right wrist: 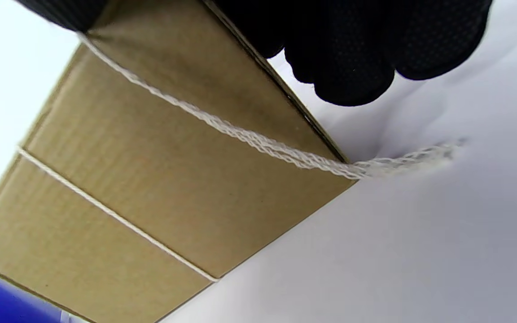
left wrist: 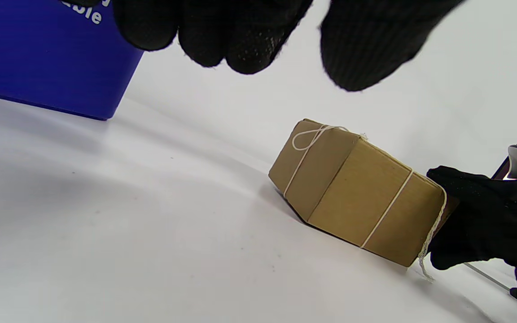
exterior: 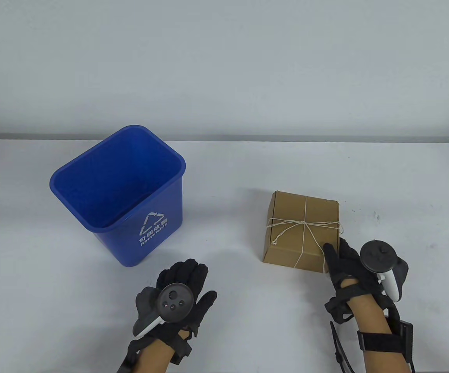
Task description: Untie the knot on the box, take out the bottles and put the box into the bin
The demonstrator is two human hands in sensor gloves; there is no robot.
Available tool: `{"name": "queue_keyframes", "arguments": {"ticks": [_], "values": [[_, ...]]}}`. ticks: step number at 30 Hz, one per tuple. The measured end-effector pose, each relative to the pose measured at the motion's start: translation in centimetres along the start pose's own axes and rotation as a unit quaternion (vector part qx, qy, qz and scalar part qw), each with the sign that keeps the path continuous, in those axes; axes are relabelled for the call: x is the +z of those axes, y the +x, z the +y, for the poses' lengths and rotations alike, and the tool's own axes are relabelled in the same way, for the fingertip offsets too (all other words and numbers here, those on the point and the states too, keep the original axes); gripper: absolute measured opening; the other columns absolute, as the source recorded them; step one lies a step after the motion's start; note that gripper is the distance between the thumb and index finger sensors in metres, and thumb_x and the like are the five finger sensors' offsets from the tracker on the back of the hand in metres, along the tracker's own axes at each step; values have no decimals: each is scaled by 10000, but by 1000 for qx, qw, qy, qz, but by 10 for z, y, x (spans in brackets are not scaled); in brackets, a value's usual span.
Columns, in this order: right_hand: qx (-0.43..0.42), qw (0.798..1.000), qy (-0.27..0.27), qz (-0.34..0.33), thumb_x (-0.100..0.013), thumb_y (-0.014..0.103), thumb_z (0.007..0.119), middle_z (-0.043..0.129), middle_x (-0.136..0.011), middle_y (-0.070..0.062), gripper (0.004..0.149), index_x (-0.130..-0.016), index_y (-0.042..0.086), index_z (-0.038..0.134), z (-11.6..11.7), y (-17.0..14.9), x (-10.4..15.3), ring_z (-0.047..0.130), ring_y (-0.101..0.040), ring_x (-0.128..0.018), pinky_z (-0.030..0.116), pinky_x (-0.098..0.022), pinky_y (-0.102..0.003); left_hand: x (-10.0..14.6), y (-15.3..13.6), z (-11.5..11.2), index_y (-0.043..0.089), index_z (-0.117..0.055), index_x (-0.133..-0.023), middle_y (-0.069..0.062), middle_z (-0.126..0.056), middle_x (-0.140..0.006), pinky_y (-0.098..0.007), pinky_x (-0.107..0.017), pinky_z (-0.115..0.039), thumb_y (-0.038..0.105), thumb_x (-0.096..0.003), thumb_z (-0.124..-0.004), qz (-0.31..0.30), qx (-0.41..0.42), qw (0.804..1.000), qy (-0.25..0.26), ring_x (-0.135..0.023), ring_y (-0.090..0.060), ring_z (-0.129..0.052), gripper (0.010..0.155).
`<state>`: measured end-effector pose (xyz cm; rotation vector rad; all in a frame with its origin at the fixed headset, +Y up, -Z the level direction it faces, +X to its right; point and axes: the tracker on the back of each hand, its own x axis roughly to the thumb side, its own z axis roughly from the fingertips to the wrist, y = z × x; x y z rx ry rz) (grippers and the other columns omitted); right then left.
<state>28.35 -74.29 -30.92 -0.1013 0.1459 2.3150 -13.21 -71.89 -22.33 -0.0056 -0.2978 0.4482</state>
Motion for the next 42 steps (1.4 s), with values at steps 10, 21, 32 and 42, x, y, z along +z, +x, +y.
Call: {"name": "queue_keyframes", "arguments": {"ticks": [10,21,32,42], "values": [[46,998,32,-23,-497,609,488,559,-1003,-298,846,-1020,-55,472,28,29,10,754,-518,-797,652,-542,-623,0,0,5,136,-524,-1132,-159,-469,-1158,-757,-723,-366,512,-504,-725,9,11,1000,17,-1042,-538,-466,759],[48,995,56,-61,-508,585,474,444,-1034,-274,840,-1045,-16,237,57,53,20,740,-491,-809,646,-551,-608,0,3,7,138,-531,-1132,-167,-478,-1157,-764,-721,-355,514,-501,-730,6,-1,1000,13,-1041,-541,-468,761],[64,990,91,-91,-508,579,457,398,-1038,-282,848,-1035,-31,194,84,75,38,733,-483,-811,646,-551,-602,2,4,9,151,-463,-1150,-164,-417,-1171,-765,-726,-342,541,-497,-736,0,2,1000,19,-1060,-529,-419,808],[89,981,138,-104,-509,582,446,383,-1039,-286,853,-1032,-35,178,104,93,63,736,-481,-806,649,-547,-598,6,9,14,167,-421,-1163,-145,-372,-1184,-770,-730,-321,606,-481,-719,-31,11,999,41,-1076,-524,-366,864]]}}
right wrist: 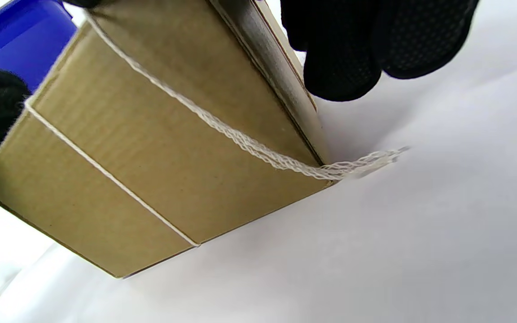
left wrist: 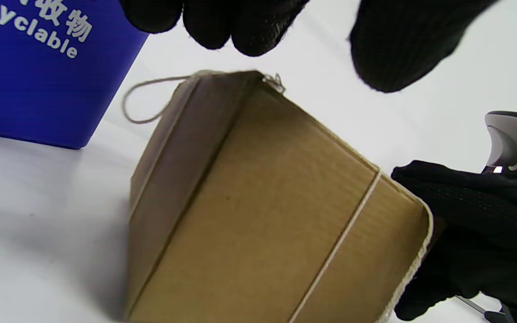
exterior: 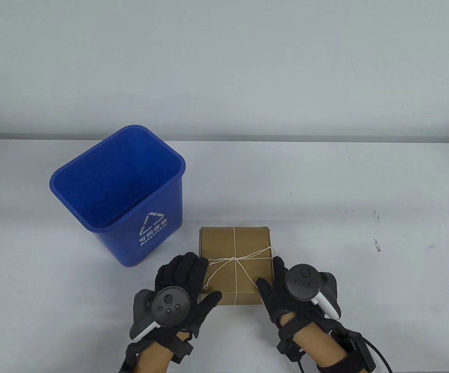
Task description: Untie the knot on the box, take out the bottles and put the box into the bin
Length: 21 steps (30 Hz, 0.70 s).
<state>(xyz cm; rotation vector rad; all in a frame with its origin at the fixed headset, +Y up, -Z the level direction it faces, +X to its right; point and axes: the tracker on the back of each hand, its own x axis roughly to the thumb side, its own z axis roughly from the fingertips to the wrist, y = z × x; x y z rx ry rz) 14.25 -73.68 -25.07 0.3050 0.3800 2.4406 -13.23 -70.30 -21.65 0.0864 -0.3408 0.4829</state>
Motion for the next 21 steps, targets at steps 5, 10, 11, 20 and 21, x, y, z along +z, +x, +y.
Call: {"name": "queue_keyframes", "arguments": {"ticks": [5,10,11,20,21], "values": [[14,1000,13,-2,-506,590,447,408,-1024,-286,855,-1020,-55,217,7,9,6,753,-476,-794,665,-538,-589,-1,0,1,179,-412,-1173,-141,-340,-1200,-778,-731,-293,639,-469,-725,-7,0,1000,-6,-1097,-547,-269,897],[18,1000,9,-10,-506,592,463,414,-1021,-285,851,-1020,-51,243,8,11,6,746,-478,-800,661,-540,-592,-9,2,1,192,-363,-1190,-148,-241,-1221,-794,-731,-209,678,-450,-746,-27,-6,999,-41,-1111,-543,-151,965],[21,1000,5,-11,-506,593,471,416,-1021,-285,852,-1022,-48,249,7,11,6,743,-483,-802,656,-542,-597,-11,4,2,190,-357,-1192,-142,-225,-1223,-796,-729,-198,681,-449,-751,-35,-5,998,-47,-1107,-550,-117,973],[62,996,-59,-38,-516,553,557,413,-1026,-268,803,-1024,-16,304,-7,15,11,701,-500,-829,630,-555,-614,-32,6,-7,147,-299,-1194,-151,-195,-1221,-803,-724,-156,697,-441,-762,-35,-44,992,-116,-1100,-548,-52,1041],[72,994,-73,-46,-516,544,579,414,-1027,-266,797,-1024,-12,318,-10,17,13,696,-502,-834,624,-558,-618,-32,2,-9,139,-305,-1194,-158,-211,-1222,-803,-721,-178,704,-442,-752,-34,-31,991,-125,-1102,-551,-70,1041]]}}
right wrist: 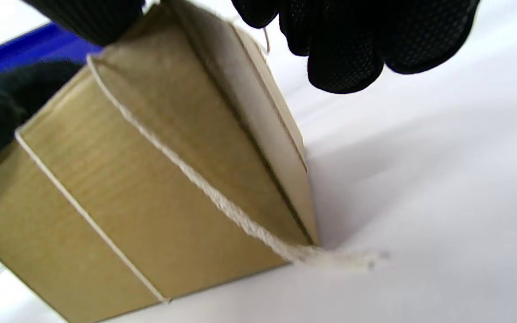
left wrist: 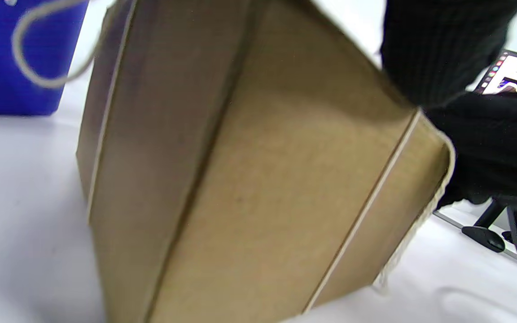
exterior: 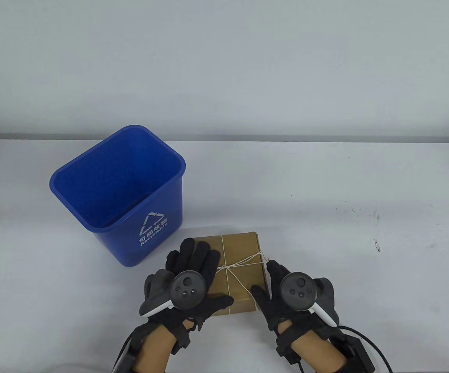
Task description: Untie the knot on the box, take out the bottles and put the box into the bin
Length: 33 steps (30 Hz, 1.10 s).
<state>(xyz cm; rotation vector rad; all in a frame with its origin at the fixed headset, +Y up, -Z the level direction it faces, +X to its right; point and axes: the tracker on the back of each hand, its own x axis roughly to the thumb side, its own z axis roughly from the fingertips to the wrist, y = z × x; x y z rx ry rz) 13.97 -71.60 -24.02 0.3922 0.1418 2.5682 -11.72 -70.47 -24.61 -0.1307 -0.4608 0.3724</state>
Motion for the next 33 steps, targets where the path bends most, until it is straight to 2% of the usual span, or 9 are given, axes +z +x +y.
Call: {"name": "queue_keyframes", "arguments": {"ticks": [3,6,8,12,15,19,23,29,33], "values": [[42,997,-39,-45,-516,520,615,414,-1033,-264,757,-1026,8,390,-11,7,6,655,-514,-863,592,-576,-641,0,-5,-2,147,-306,-1192,-148,-195,-1221,-807,-721,-191,683,-450,-763,-10,35,999,4,-1111,-545,-98,1023],[61,989,-43,-126,-506,509,661,434,-1047,-244,693,-1004,39,555,-12,18,13,559,-545,-914,514,-604,-687,0,-7,-3,153,-292,-1192,-137,-186,-1220,-805,-724,-197,690,-452,-748,-11,32,999,2,-1110,-538,-88,1022],[86,981,-31,-170,-497,512,696,428,-1062,-233,696,-1013,64,568,-6,29,18,512,-553,-937,478,-615,-704,1,-7,-4,158,-282,-1191,-135,-176,-1218,-804,-725,-198,691,-452,-743,-12,37,999,1,-1110,-533,-75,1021],[172,969,-36,-176,-468,511,766,460,-1070,-199,720,-1027,105,561,5,38,17,557,-527,-937,515,-623,-680,1,-9,-6,177,-264,-1192,-113,-141,-1220,-800,-728,-197,695,-456,-735,-18,45,999,0,-1110,-513,-45,1016],[204,957,-80,-188,-456,452,819,550,-1044,-174,659,-999,132,625,4,40,15,663,-491,-890,595,-602,-633,1,-10,-6,190,-262,-1192,-106,-131,-1219,-801,-726,-197,695,-455,-734,-19,51,999,-1,-1109,-504,-30,1010],[193,960,-85,-184,-427,462,863,613,-1014,-145,651,-964,149,672,1,40,15,755,-457,-818,675,-556,-557,0,-9,-7,204,-256,-1193,-102,-118,-1218,-801,-728,-198,693,-457,-733,-21,50,999,-4,-1108,-497,-14,1005],[190,958,-95,-192,-424,442,872,671,-970,-117,561,-911,208,722,0,42,16,900,-359,-604,759,-458,-467,1,-9,-7,209,-253,-1193,-105,-111,-1217,-799,-730,-194,693,-459,-731,-21,52,998,-5,-1106,-497,-10,1000],[140,963,-104,-206,-438,352,867,802,-847,-56,345,-758,225,882,-6,43,18,931,-366,-490,780,-400,-456,0,-10,-7,218,-248,-1193,-103,-103,-1215,-803,-728,-191,693,-459,-730,-22,53,998,-7,-1106,-490,1,998],[123,966,-97,-206,-450,334,840,803,-834,-58,341,-760,198,878,-6,40,17,922,-366,-489,774,-403,-457,1,-10,-7,221,-244,-1193,-96,-97,-1216,-805,-726,-191,694,-459,-729,-23,55,998,-8,-1107,-485,6,998]]}}
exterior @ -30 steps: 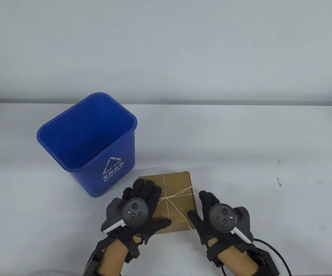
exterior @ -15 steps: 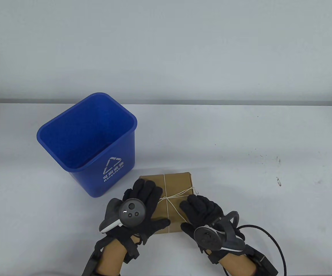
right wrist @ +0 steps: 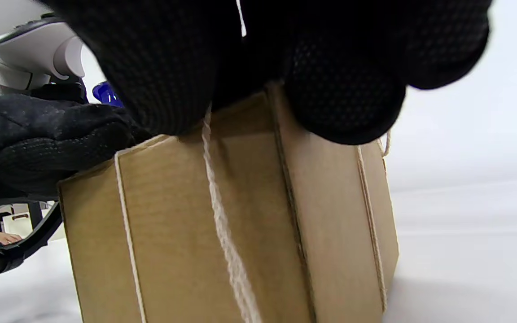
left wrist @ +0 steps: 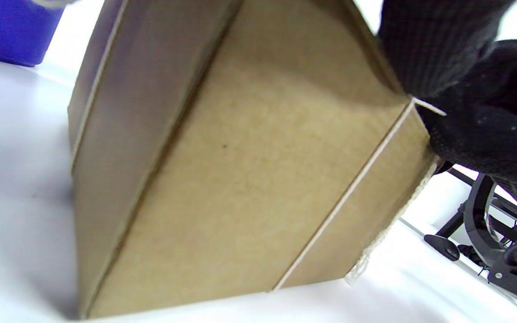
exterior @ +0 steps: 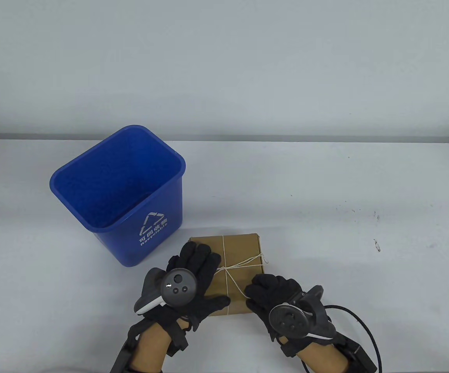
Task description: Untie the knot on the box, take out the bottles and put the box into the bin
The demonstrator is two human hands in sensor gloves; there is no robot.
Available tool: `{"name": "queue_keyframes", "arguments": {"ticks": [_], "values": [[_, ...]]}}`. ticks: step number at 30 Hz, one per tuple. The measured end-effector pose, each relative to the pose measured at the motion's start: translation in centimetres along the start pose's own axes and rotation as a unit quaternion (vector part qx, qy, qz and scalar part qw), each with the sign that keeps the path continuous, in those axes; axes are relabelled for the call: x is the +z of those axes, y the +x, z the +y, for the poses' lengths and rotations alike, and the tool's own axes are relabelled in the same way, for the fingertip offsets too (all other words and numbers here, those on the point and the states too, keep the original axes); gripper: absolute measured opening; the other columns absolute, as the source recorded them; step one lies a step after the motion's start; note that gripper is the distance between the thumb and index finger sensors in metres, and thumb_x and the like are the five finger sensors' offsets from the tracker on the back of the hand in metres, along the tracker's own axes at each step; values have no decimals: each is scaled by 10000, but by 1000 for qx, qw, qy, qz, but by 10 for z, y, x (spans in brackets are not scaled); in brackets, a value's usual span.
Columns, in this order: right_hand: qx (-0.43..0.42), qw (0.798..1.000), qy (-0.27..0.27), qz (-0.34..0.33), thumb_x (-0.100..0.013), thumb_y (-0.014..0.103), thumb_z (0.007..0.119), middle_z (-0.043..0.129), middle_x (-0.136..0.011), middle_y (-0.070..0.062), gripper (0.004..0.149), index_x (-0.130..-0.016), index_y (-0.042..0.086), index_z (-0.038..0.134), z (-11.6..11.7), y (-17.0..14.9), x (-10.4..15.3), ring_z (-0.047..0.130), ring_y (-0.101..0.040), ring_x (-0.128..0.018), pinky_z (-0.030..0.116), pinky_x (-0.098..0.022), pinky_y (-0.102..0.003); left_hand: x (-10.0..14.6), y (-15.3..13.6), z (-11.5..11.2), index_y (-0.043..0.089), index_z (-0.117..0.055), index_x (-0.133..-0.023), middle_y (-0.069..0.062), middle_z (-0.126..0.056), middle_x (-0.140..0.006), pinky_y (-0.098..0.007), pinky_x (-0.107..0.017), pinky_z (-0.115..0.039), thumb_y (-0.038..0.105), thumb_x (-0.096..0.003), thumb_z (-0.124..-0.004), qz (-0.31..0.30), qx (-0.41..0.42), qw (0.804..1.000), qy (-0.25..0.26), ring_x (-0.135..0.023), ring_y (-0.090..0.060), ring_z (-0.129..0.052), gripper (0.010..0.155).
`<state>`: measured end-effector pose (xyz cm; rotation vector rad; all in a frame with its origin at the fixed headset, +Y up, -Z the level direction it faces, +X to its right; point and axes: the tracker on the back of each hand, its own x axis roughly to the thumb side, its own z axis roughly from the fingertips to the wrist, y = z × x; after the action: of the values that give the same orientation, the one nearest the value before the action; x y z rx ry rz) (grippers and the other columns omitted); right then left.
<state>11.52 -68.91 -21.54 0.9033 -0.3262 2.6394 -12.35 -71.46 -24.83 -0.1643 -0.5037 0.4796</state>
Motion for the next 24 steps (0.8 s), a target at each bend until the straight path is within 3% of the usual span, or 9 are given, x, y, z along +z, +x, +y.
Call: {"name": "queue_keyframes", "arguments": {"ticks": [6,24], "values": [[-92,995,1,26,-484,342,759,806,-829,-60,350,-767,171,875,-5,-20,1,937,-342,-509,783,-407,-452,1,-1,0,231,-239,-1192,-82,-91,-1216,-808,-723,-190,696,-459,-726,2,5,1000,-1,-1109,-475,14,996],[-89,990,0,106,-475,324,758,834,-801,-81,346,-749,155,886,-9,-67,3,950,-321,-521,795,-409,-451,3,-3,-1,257,-205,-1188,-52,-62,-1213,-809,-720,-188,700,-465,-704,10,12,1000,-7,-1110,-446,41,984]]}}
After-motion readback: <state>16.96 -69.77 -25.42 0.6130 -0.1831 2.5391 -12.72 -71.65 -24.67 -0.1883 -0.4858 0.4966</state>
